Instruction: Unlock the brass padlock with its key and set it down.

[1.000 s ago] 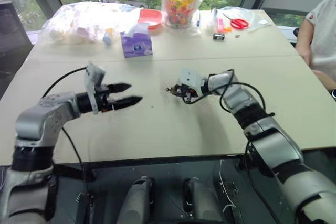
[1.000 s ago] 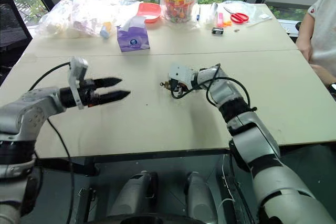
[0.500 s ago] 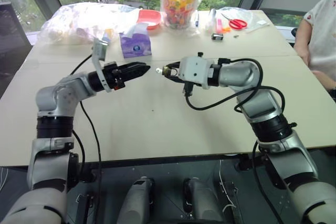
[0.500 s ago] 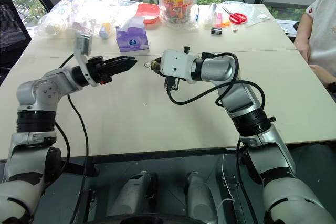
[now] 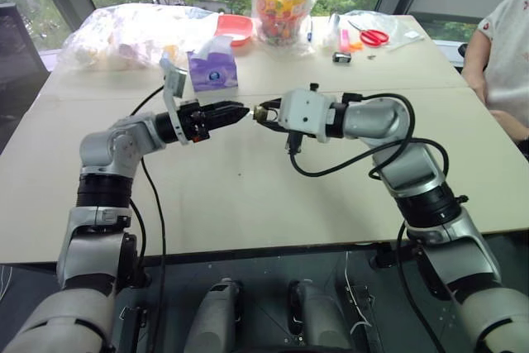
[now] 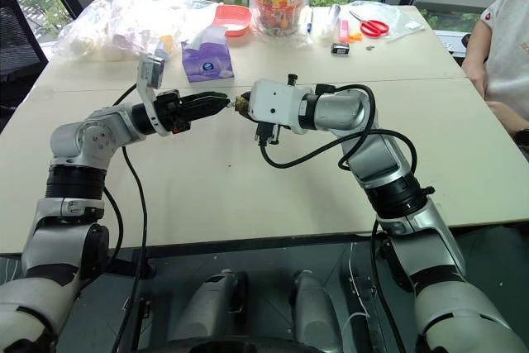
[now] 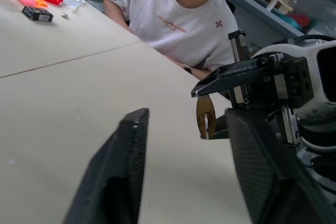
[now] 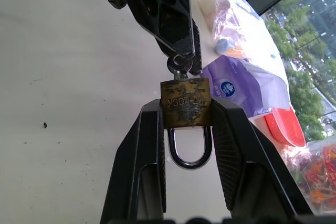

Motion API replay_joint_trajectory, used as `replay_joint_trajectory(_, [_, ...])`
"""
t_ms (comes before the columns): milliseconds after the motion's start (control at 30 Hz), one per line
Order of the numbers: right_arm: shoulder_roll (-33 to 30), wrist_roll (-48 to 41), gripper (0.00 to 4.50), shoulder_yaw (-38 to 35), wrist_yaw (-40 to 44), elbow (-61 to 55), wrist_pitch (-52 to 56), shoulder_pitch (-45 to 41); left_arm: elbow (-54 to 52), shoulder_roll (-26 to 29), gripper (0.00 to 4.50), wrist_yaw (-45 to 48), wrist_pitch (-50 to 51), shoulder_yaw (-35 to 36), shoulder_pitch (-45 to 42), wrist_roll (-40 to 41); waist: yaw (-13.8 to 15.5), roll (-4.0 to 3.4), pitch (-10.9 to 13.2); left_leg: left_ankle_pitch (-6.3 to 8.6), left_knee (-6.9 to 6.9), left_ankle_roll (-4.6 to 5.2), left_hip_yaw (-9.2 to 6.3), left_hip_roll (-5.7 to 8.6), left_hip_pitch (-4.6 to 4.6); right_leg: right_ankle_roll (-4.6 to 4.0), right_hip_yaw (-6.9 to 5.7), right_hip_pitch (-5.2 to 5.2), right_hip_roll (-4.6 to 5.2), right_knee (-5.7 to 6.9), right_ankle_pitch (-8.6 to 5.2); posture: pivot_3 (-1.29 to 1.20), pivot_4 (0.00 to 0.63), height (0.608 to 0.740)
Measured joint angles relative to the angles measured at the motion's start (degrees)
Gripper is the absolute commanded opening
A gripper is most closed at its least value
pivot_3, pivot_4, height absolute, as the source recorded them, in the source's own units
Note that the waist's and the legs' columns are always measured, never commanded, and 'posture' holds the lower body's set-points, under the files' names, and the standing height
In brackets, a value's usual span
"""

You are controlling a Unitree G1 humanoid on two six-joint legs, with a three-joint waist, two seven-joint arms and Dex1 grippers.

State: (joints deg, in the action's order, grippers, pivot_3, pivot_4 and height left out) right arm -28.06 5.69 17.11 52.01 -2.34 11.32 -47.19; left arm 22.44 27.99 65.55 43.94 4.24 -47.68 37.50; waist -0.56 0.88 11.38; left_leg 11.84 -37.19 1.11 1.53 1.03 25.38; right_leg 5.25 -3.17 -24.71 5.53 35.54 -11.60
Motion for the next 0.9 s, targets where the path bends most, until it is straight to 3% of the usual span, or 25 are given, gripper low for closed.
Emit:
replay_joint_trajectory(367, [0.2,0.8,0.68,0.0,-0.4,-0.2,1.1,-0.1,-0.2,-1.0,0.64,0.6,-4.6,-1.7,0.0,-3.8,0.0,0.0,0.0,0.0,0.0,0.0,0.0,0.0,0.01,0.0,0.01,0.0,0.01,0.0,0.0,0.0,0.15,0.74])
replay_joint_trajectory(467, [0.2,0.9,0.68,0.0,-0.6,-0.2,1.3,-0.1,-0.2,-1.2,0.02,0.9,-4.5,-1.6,-0.6,-3.6,0.0,0.0,0.0,0.0,0.0,0.0,0.0,0.0,0.0,0.0,0.0,0.0,0.01,0.0,0.0,0.0,0.15,0.74])
replay_joint_trajectory(900, [0.2,0.9,0.68,0.0,-0.5,-0.1,2.0,-0.2,-1.5,-0.4,0.02,1.6,-8.4,-3.3,-1.0,-6.5,-0.1,0.0,0.0,0.0,0.0,0.01,0.0,0.0,0.0,0.0,0.0,0.0,0.01,0.01,0.0,0.0,0.15,0.74])
